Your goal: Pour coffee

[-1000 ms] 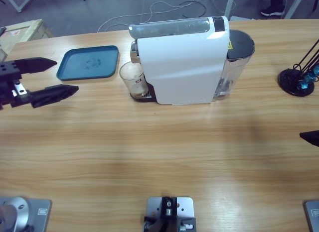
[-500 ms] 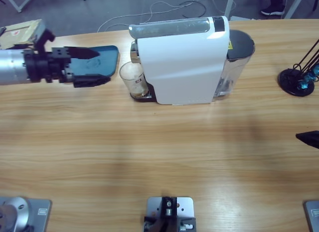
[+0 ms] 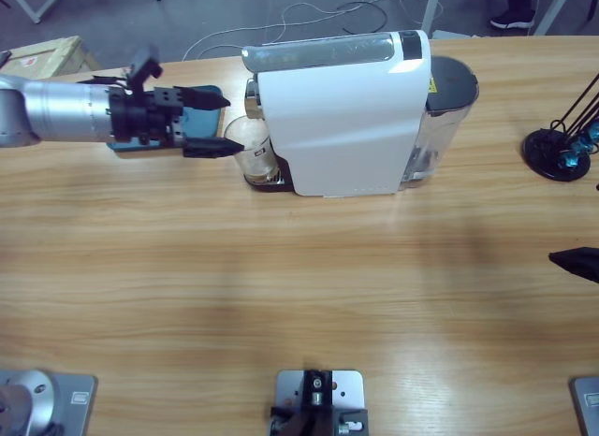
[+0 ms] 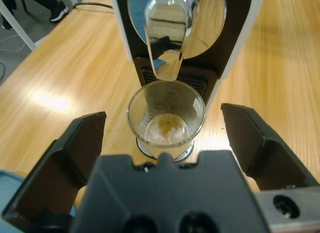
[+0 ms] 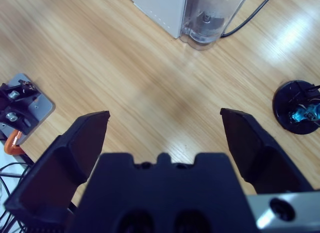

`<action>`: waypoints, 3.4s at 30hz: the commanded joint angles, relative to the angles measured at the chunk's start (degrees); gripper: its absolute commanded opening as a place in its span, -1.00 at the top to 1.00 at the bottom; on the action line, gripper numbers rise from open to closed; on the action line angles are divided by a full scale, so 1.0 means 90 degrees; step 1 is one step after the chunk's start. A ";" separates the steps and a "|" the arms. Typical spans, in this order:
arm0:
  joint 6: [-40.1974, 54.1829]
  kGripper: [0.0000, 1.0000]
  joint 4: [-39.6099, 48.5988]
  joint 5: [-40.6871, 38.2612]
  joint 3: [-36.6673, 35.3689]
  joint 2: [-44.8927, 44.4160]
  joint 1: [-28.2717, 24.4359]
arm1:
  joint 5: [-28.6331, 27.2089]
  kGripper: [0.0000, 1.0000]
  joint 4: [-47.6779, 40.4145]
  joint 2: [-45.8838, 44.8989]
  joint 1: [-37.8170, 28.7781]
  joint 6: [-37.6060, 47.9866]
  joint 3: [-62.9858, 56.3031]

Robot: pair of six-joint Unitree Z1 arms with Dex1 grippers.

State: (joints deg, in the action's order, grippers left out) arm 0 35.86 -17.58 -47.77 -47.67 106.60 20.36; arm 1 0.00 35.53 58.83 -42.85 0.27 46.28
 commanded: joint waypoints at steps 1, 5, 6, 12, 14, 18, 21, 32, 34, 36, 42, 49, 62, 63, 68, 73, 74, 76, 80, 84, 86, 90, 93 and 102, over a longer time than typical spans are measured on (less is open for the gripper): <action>0.0127 -1.00 -0.0085 0.0196 -0.0149 0.0607 0.0156 | 0.0088 -1.00 0.0054 0.0212 0.0093 -0.0083 0.0092; 0.0111 -1.00 -0.0085 0.0464 -0.0327 0.0750 0.0310 | 0.0088 -1.00 0.0056 0.0212 0.0093 -0.0089 0.0092; 0.0107 -1.00 -0.0087 0.0532 -0.0335 0.0752 0.0361 | 0.0088 -1.00 0.0056 0.0212 0.0093 -0.0089 0.0092; 0.0072 -1.00 -0.0039 0.0540 -0.0270 0.0705 0.0484 | 0.0088 -1.00 0.0056 0.0202 0.0093 -0.0089 0.0086; 0.0068 -1.00 -0.0009 0.0571 -0.0299 0.0714 0.0492 | 0.0088 -1.00 0.0056 0.0192 0.0093 -0.0089 0.0082; 0.0068 -0.99 0.0038 0.0714 -0.0290 0.0705 0.0502 | 0.0088 -1.00 0.0054 0.0176 0.0093 -0.0089 0.0082; 0.0076 -0.98 0.0049 0.0897 -0.0290 0.0714 0.0525 | 0.0088 -1.00 0.0054 0.0163 0.0093 -0.0089 0.0082; 0.0078 -0.27 0.0272 0.1460 -0.0471 0.0802 0.0842 | 0.0088 -1.00 0.0046 0.0134 0.0093 -0.0089 0.0072; 0.0068 0.07 0.0317 0.1649 -0.0524 0.0832 0.0912 | 0.0088 -1.00 0.0046 0.0134 0.0093 -0.0089 0.0072; 0.0076 0.57 0.0342 0.1721 -0.0542 0.0837 0.0941 | 0.0088 -1.00 0.0046 0.0143 0.0093 -0.0089 0.0072; 0.0109 1.00 0.0332 0.1372 -0.0305 0.0646 0.0804 | 0.0078 -1.00 0.0046 0.0153 0.0093 -0.0089 0.0072; 0.0141 1.00 0.0325 0.1245 0.0396 -0.0229 0.0215 | 0.0078 -1.00 0.0046 0.0184 0.0093 -0.0089 0.0082; -0.1428 1.00 -0.0830 0.2893 0.0126 -0.0192 -0.1512 | 0.0086 -1.00 0.0005 0.0280 0.0093 -0.0099 0.0072; -0.1537 1.00 -0.0830 0.3153 0.0011 -0.0051 -0.1545 | 0.0082 -1.00 0.0003 0.0280 0.0093 -0.0099 0.0072; -0.1809 1.00 -0.0955 0.4169 -0.0395 0.0668 -0.1520 | 0.0076 -1.00 -0.0011 0.0173 0.0093 -0.0099 0.0043; -0.2027 1.00 -0.0966 0.4301 -0.0786 0.1201 -0.1395 | 0.0029 -1.00 -0.0013 0.0227 0.0093 -0.0089 0.0053; -0.2053 1.00 -0.0966 0.4288 -0.0827 0.1252 -0.1375 | 0.0024 -1.00 -0.0013 0.0231 0.0095 -0.0089 0.0053; -0.2094 1.00 -0.0968 0.4264 -0.0866 0.1332 -0.1299 | 0.0020 -1.00 -0.0013 0.0231 0.0102 -0.0089 0.0053; -0.2119 1.00 -0.0966 0.4262 -0.0866 0.1375 -0.1121 | 0.0012 -1.00 -0.0013 0.0235 0.0102 -0.0089 0.0053; -0.2273 0.75 -0.0892 0.4481 -0.0965 0.1427 -0.1151 | 0.0012 -1.00 -0.0013 0.0231 0.0110 -0.0089 0.0053; -0.2352 -0.59 -0.0773 0.4583 -0.1034 0.1451 -0.1166 | 0.0020 -1.00 -0.0013 0.0243 0.0112 -0.0089 0.0055; -0.2324 -0.96 -0.0869 0.4467 -0.0842 0.1341 -0.1139 | 0.0020 -1.00 -0.0013 0.0241 0.0120 -0.0089 0.0053; -0.2334 -0.96 -0.0890 0.4428 -0.0690 0.1207 -0.1147 | 0.0018 -1.00 -0.0013 0.0241 0.0122 -0.0089 0.0055; -0.2889 -0.96 -0.0693 0.4417 0.0333 -0.1762 -0.1252 | 0.0010 -1.00 -0.0013 0.0217 0.0122 -0.0099 0.0043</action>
State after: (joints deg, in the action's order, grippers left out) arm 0 14.74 -25.40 -7.77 -52.01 111.56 9.40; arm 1 0.00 35.53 60.05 -42.54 0.06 46.29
